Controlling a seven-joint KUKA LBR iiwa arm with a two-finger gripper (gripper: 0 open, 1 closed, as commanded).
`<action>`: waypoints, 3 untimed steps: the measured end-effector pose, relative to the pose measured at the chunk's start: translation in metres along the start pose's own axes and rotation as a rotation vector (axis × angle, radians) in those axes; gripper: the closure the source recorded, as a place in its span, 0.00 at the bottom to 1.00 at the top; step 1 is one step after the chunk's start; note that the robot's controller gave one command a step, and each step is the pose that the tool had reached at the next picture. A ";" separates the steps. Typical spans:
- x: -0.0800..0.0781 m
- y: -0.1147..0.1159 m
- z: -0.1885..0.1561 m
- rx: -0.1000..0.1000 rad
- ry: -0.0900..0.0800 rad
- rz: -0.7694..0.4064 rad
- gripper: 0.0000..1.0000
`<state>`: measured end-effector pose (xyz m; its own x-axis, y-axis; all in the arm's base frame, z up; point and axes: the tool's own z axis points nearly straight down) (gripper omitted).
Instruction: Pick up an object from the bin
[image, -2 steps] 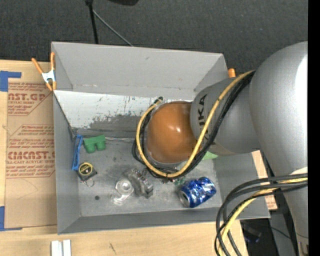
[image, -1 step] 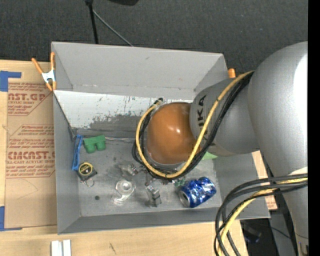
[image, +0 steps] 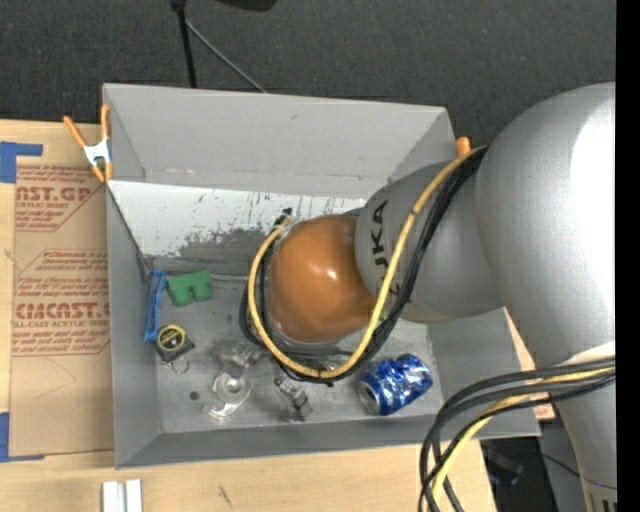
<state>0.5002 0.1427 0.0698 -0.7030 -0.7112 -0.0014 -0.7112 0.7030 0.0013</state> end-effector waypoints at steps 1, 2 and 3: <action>-0.001 -0.001 -0.002 0.002 -0.006 0.002 1.00; -0.045 0.031 -0.027 0.000 -0.004 0.078 1.00; -0.043 0.029 -0.025 0.000 -0.001 0.081 0.00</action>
Offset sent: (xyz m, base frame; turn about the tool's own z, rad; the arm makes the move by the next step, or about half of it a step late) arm 0.0000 0.0000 0.0000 0.0000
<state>0.5097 0.1941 0.0953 -0.7582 -0.6520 -0.0018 -0.6520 0.7582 0.0015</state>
